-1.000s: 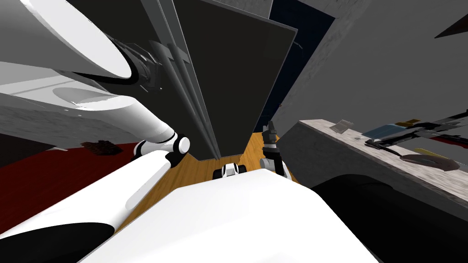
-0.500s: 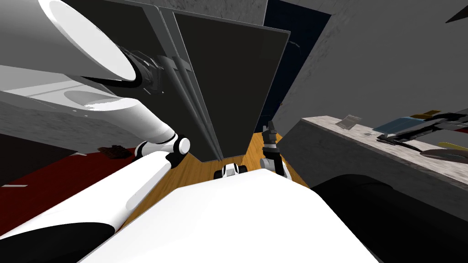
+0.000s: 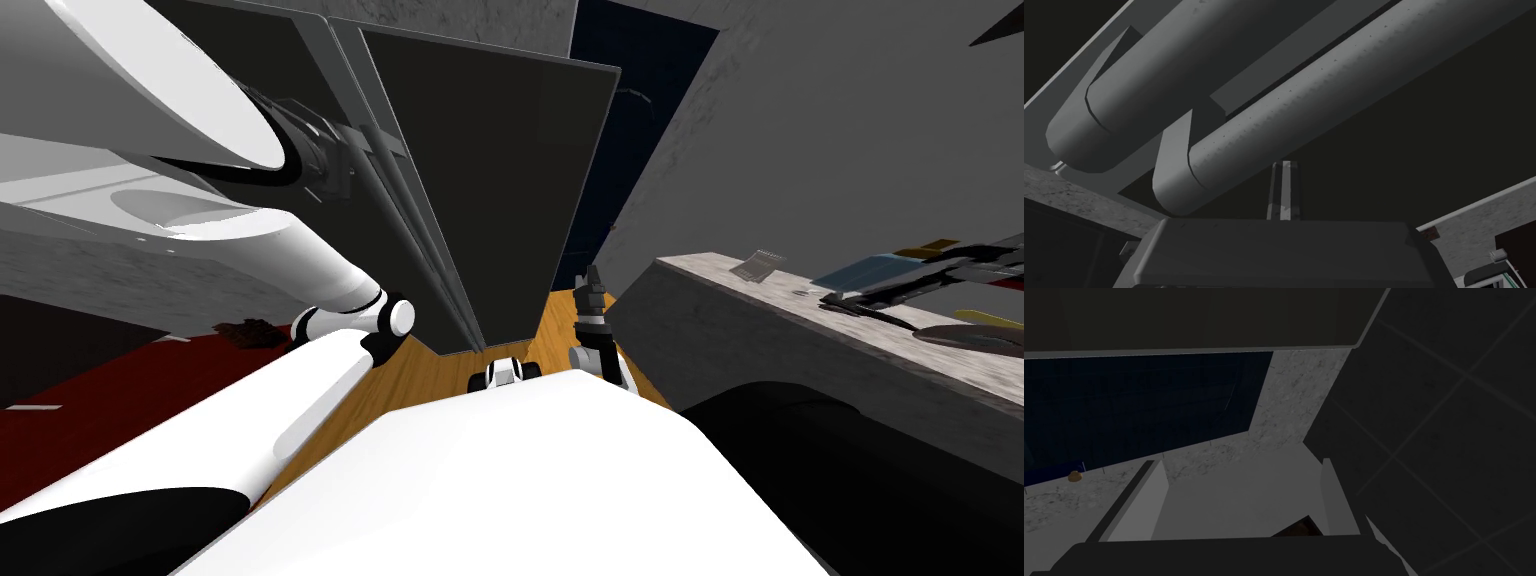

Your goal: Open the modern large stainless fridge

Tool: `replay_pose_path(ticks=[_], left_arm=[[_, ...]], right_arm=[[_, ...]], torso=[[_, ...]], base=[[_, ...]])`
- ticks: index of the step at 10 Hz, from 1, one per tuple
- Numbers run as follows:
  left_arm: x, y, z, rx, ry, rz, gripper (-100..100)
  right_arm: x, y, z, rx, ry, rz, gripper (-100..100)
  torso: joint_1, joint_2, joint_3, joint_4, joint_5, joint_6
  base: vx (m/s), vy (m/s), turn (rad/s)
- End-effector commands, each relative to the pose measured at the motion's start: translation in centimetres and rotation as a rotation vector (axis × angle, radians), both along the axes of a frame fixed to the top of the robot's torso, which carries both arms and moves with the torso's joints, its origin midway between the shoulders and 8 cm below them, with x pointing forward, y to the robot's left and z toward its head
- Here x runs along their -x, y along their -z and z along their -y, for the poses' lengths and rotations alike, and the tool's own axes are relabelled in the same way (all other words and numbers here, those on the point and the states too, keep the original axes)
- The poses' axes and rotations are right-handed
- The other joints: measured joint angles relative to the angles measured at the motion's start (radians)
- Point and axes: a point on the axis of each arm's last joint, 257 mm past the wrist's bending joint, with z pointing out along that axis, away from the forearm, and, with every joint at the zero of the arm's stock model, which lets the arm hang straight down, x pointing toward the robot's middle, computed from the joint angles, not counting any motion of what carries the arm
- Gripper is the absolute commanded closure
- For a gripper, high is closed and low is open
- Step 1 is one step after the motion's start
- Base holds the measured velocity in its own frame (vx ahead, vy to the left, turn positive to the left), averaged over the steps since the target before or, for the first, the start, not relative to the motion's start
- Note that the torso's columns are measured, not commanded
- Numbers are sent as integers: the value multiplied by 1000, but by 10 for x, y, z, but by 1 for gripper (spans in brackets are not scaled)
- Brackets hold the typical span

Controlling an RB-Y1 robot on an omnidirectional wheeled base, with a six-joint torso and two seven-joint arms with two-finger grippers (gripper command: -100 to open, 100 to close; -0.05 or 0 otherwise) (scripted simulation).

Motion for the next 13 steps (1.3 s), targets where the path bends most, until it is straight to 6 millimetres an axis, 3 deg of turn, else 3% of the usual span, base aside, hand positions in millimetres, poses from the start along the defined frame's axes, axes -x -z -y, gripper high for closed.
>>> replay_pose_path(ticks=[1, 3, 5, 9, 10, 11, 13], left_arm=[[-4, -11, 4, -17, 12, 40, -100], [-11, -13, 6, -31, 21, 44, -100], [-22, -3, 9, -41, 29, 6, -100], [-38, 14, 13, -58, 43, -66, -100], [-40, 12, 16, -70, 51, -67, -100], [-34, -13, 24, -107, 71, -10, -100], [-29, -27, 27, -124, 78, 23, -100]], right_arm=[[0, 0, 0, 0, 0, 0, 0], [0, 0, 0, 0, 0, 0, 0], [0, 0, 0, 0, 0, 0, 0], [0, 0, 0, 0, 0, 0, 0], [0, 0, 0, 0, 0, 0, 0], [0, 0, 0, 0, 0, 0, 0], [0, 0, 0, 0, 0, 0, 0]], torso=[[-2, 0, 0, -1, 0, 0], [-6, -1, -1, -1, -2, 1], [-18, -4, -4, -1, -9, 7], [-18, -14, -9, -11, -6, 8], [-19, -16, -10, -13, -6, 9], [-19, -17, -12, -13, -7, 10], [-24, -17, -14, -7, -12, 11]], base=[[3, 14, -16], [1, 13, 19], [-2, 22, -18], [7, 9, -9], [8, 10, -21], [1, 16, -39], [2, 12, -19]])
